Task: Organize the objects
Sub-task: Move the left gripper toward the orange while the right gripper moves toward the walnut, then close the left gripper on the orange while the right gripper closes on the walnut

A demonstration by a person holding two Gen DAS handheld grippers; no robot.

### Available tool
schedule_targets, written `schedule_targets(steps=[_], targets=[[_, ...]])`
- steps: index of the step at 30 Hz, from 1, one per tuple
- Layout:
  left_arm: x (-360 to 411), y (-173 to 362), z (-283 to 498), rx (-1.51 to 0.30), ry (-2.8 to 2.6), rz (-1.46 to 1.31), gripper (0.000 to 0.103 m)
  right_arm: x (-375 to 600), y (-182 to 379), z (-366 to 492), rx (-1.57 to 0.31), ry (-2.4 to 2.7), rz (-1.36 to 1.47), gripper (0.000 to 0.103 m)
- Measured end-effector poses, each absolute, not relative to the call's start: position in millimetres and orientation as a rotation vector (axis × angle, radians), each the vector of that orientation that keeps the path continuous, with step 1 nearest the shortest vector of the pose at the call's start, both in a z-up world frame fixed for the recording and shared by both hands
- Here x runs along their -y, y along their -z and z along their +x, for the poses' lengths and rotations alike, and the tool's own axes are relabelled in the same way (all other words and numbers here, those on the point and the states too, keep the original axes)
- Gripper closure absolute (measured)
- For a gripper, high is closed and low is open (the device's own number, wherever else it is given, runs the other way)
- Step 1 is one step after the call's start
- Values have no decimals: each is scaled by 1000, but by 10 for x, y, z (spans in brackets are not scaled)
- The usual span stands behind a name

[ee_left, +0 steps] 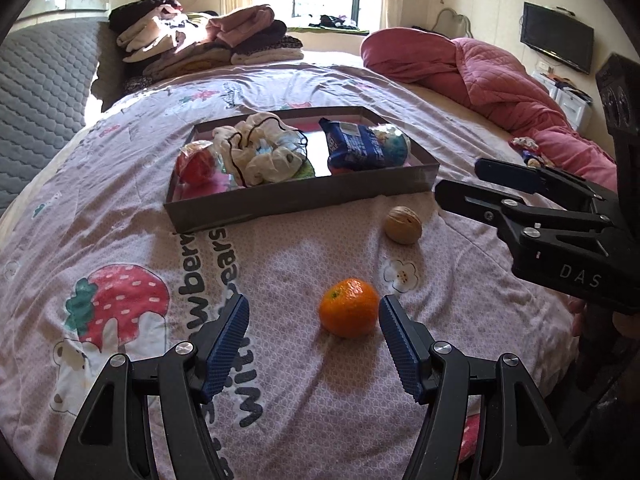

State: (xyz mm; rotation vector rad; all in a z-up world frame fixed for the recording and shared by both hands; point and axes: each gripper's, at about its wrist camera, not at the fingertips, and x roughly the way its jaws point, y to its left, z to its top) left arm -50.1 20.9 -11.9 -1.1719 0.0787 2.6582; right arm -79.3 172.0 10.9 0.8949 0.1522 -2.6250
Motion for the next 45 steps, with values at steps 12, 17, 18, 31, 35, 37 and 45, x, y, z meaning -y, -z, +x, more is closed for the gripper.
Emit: schedule_targets(steps=[12,17,18,31,35,37,45], targets=[[-332,298,-521,-93,-2615,-1230,34,-1653,39,-838,-178,2587,947,39],[-340,354,-563,-78,-2605,-1243,34,-1641,129,-902,-184,2570,972,39],[-348,366,-571,-81,-2605,-1246,34,-1634,151,-914,-186,2569,976,39],[-413,491,-691,-82,-2603,-1257,34,-1551,304,-1072,-197,2530,1002,39],[-416,506,-739,-70,-2604,-1246,34,-1507,354,-1126,-211,2513,1008,44],[-408,516,-766,-63,-2606,-1243,35,-1486,372,-1147,-219,2509,1011,48],[-428,541,-806,-51,-2572,-1232,53,-1463,441,-1213,-217,2489,1048,64]])
